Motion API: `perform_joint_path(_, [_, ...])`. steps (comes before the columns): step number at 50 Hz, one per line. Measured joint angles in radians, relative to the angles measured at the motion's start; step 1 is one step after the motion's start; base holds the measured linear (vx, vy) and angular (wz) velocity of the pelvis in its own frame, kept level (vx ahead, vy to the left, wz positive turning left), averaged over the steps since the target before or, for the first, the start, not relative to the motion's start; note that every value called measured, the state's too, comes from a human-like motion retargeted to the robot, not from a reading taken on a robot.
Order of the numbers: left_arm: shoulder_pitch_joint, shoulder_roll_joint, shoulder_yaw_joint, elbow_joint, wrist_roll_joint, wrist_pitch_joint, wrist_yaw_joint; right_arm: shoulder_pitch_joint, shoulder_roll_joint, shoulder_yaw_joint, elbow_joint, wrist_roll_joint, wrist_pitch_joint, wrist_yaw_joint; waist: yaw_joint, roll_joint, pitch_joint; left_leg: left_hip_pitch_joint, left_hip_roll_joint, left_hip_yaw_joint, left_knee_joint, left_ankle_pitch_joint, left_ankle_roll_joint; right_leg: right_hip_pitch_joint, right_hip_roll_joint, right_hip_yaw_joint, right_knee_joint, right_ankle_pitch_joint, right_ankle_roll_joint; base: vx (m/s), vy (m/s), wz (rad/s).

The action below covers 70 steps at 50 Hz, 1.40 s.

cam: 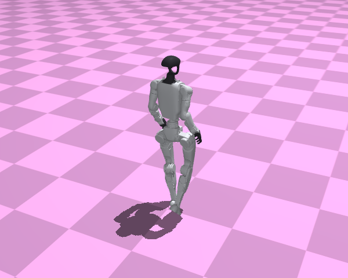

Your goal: Walk run

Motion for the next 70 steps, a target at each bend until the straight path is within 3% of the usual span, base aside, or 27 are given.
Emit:
perform_joint_path(2, [0.010, -0.003, -0.010, 0.009, -0.010, -0.006, 0.029, 0.010, -0.008, 0.002, -0.011, 0.045, -0.043, -0.036, -0.040, 0.010, 0.006, 0.046, -0.021, -0.028, -0.021, -0.020, 0.000, -0.061, -0.046, -0.002, -0.089, -0.088, -0.019, 0.86, -0.09, 0.77])
perform_joint_path(8, [0.027, -0.014, 0.009, 0.043, -0.030, -0.002, -0.021, 0.035, -0.001, 0.013, -0.043, 0.064, -0.085, -0.054, -0.111, -0.041, 0.039, 0.209, -0.116, -0.062, -0.056, -0.097, -0.002, -0.136, -0.248, -0.043, -0.521, -0.142, -0.034, 0.75, -0.18, 0.47])
perform_joint_path(10, [0.023, -0.014, 0.020, 0.055, -0.034, 0.010, -0.062, 0.036, 0.006, 0.017, -0.047, 0.051, -0.069, -0.039, -0.129, -0.041, 0.051, 0.259, -0.117, -0.082, -0.060, -0.120, -0.014, -0.167, -0.256, -0.015, -0.643, -0.185, -0.058, 0.77, -0.25, 0.40])
perform_joint_path(13, [0.018, -0.015, 0.030, 0.059, -0.032, 0.024, -0.081, 0.032, 0.007, 0.021, -0.054, 0.039, -0.036, -0.028, -0.133, -0.025, 0.051, 0.312, -0.105, -0.084, -0.052, -0.146, -0.041, -0.186, -0.245, 0.002, -0.778, -0.227, -0.025, 0.83, -0.29, 0.09])
perform_joint_path(16, [0.017, -0.017, 0.033, 0.064, -0.017, 0.033, -0.066, 0.021, 0.012, 0.016, -0.057, 0.077, -0.029, -0.002, -0.144, -0.013, 0.041, 0.341, -0.097, -0.088, -0.013, -0.126, -0.086, -0.183, -0.225, 0.000, -0.734, -0.194, -0.095, 0.87, -0.33, 0.22])
perform_joint_path(18, [0.019, -0.020, 0.032, 0.072, -0.008, 0.040, -0.056, 0.016, 0.016, 0.006, -0.059, 0.111, -0.028, 0.015, -0.172, -0.005, 0.026, 0.351, -0.089, -0.112, 0.029, -0.059, -0.134, -0.180, -0.227, -0.055, -0.684, -0.130, -0.114, 0.91, -0.36, 0.76])
perform_joint_path(20, [0.024, -0.028, 0.043, 0.087, -0.011, 0.046, -0.050, 0.015, 0.029, 0.000, -0.058, 0.150, -0.023, 0.023, -0.202, 0.008, 0.011, 0.350, -0.067, -0.143, 0.094, 0.072, -0.203, -0.151, -0.200, 0.022, -0.652, -0.090, -0.110, 0.87, -0.40, 0.77])
perform_joint_path(24, [0.025, -0.051, 0.049, 0.114, -0.057, 0.052, -0.053, 0.006, 0.020, -0.010, -0.066, 0.173, 0.007, 0.092, -0.206, 0.012, 0.006, 0.246, -0.046, -0.188, 0.399, 0.446, -0.341, -0.085, -0.197, 0.039, -0.588, -0.147, -0.207, 0.97, -0.44, 0.38])
perform_joint_path(25, [0.021, -0.051, 0.041, 0.114, -0.071, 0.050, -0.059, 0.002, 0.009, -0.010, -0.070, 0.158, 0.024, 0.101, -0.214, 0.000, 0.008, 0.199, -0.052, -0.186, 0.511, 0.506, -0.352, -0.060, -0.219, -0.002, -0.584, -0.160, -0.225, 0.95, -0.42, 0.50])
perform_joint_path(27, [0.013, -0.037, 0.024, 0.094, -0.059, 0.041, -0.058, -0.006, -0.007, -0.004, -0.065, 0.131, 0.041, 0.103, -0.216, -0.030, 0.004, 0.113, -0.041, -0.140, 0.664, 0.595, -0.294, -0.016, -0.230, -0.015, -0.590, -0.187, -0.258, 0.74, -0.36, 0.38])
perform_joint_path(30, [0.013, -0.014, 0.026, 0.043, -0.008, 0.027, -0.003, -0.016, -0.006, 0.002, -0.029, 0.115, 0.052, 0.140, -0.203, -0.047, 0.000, -0.004, 0.033, -0.042, 0.774, 0.429, -0.209, 0.043, -0.211, -0.031, -0.603, -0.225, -0.287, 0.61, -0.33, 0.09])
perform_joint_path(34, [0.025, -0.016, 0.043, -0.006, -0.038, 0.006, 0.096, -0.019, -0.016, 0.009, -0.001, 0.088, 0.069, 0.171, -0.120, -0.093, 0.009, -0.140, 0.052, 0.076, 0.721, 0.256, -0.141, 0.120, -0.182, 0.028, -0.639, -0.242, -0.321, 0.72, -0.30, -0.75])
perform_joint_path(37, [0.032, -0.010, 0.038, -0.038, -0.048, -0.006, 0.144, -0.015, -0.017, 0.011, 0.015, 0.073, 0.065, 0.167, -0.076, -0.091, 0.019, -0.213, 0.065, 0.112, 0.541, 0.169, -0.139, 0.172, -0.138, 0.045, -0.658, -0.266, -0.345, 0.76, -0.26, -0.52])
perform_joint_path(42, [0.032, -0.017, 0.033, -0.064, 0.006, 0.002, 0.173, -0.019, -0.008, 0.010, 0.056, 0.084, 0.068, 0.209, -0.012, -0.064, 0.048, -0.275, 0.059, 0.140, 0.136, 0.130, -0.108, 0.268, -0.057, 0.066, -0.669, -0.315, -0.379, 0.72, -0.17, -0.41])
perform_joint_path(45, [0.028, -0.030, 0.042, -0.053, 0.015, 0.020, 0.153, -0.028, -0.005, 0.001, 0.076, 0.085, 0.077, 0.236, 0.015, -0.069, 0.051, -0.316, -0.015, 0.058, -0.061, 0.051, -0.137, 0.319, -0.040, 0.073, -0.667, -0.336, -0.388, 0.78, -0.14, -0.28])
perform_joint_path(48, [0.020, -0.036, 0.056, -0.037, -0.015, 0.026, 0.121, -0.026, 0.001, -0.001, 0.091, 0.084, 0.087, 0.232, 0.021, -0.083, 0.045, -0.321, -0.036, 0.074, -0.122, 0.025, -0.169, 0.366, -0.035, 0.061, -0.652, -0.328, -0.371, 0.76, -0.13, -0.10])
perform_joint_path(51, [0.006, -0.038, 0.073, -0.028, -0.074, 0.008, 0.087, -0.022, 0.007, 0.010, 0.110, 0.081, 0.090, 0.226, 0.061, -0.111, 0.025, -0.315, -0.044, 0.063, -0.059, 0.064, -0.081, 0.396, -0.045, 0.065, -0.617, -0.261, -0.318, 1.05, -0.12, -0.55])
perform_joint_path(53, [0.002, -0.039, 0.084, -0.031, -0.106, 0.004, 0.097, -0.020, 0.012, 0.011, 0.121, 0.072, 0.099, 0.226, 0.090, -0.130, 0.008, -0.296, -0.042, 0.072, -0.032, 0.117, -0.075, 0.409, -0.065, 0.031, -0.576, -0.159, -0.268, 0.98, -0.09, -0.74])
perform_joint_path(55, [0.001, -0.041, 0.094, -0.034, -0.131, 0.009, 0.111, -0.020, 0.024, 0.007, 0.132, 0.074, 0.107, 0.218, 0.106, -0.152, 0.002, -0.283, -0.046, 0.036, 0.010, 0.155, -0.075, 0.410, -0.086, 0.021, -0.504, 0.011, -0.193, 0.99, -0.06, -0.53])
perform_joint_path(58, [-0.016, -0.022, 0.097, -0.036, -0.117, 0.035, 0.090, -0.035, 0.038, 0.021, 0.140, 0.106, 0.098, 0.189, 0.082, -0.150, 0.006, -0.262, -0.042, -0.012, 0.085, 0.112, -0.015, 0.336, -0.054, 0.059, -0.284, 0.238, -0.053, 0.98, -0.06, 0.09])
perform_joint_path(60, [-0.030, 0.000, 0.094, -0.036, -0.082, 0.056, 0.074, -0.049, 0.030, 0.039, 0.129, 0.089, 0.093, 0.165, 0.062, -0.143, 0.021, -0.193, -0.029, 0.040, 0.090, 0.066, 0.004, 0.249, -0.025, 0.054, -0.053, 0.295, 0.011, 0.80, -0.11, 0.03])
perform_joint_path(62, [-0.043, 0.011, 0.095, -0.012, -0.060, 0.054, 0.046, -0.060, 0.024, 0.041, 0.108, 0.034, 0.089, 0.132, 0.077, -0.099, 0.018, -0.151, 0.010, 0.021, 0.078, 0.031, 0.000, 0.190, -0.005, 0.034, -0.020, 0.273, 0.008, 0.85, -0.05, -0.66])
perform_joint_path(67, [-0.060, 0.013, 0.057, 0.046, -0.044, 0.082, -0.051, -0.052, 0.030, -0.008, 0.065, 0.067, 0.033, 0.019, 0.003, -0.033, 0.038, -0.021, 0.025, 0.027, 0.024, -0.011, -0.017, 0.013, -0.022, 0.006, -0.010, 0.014, -0.024, 0.75, -0.01, 0.48])
perform_joint_path(70, [-0.047, 0.018, 0.034, 0.039, -0.013, 0.079, -0.035, -0.038, 0.020, -0.010, 0.035, 0.132, -0.030, -0.025, -0.046, -0.023, 0.049, 0.051, -0.007, 0.007, -0.011, -0.040, -0.015, -0.066, -0.105, -0.006, -0.149, -0.113, -0.023, 0.63, -0.05, 0.50])
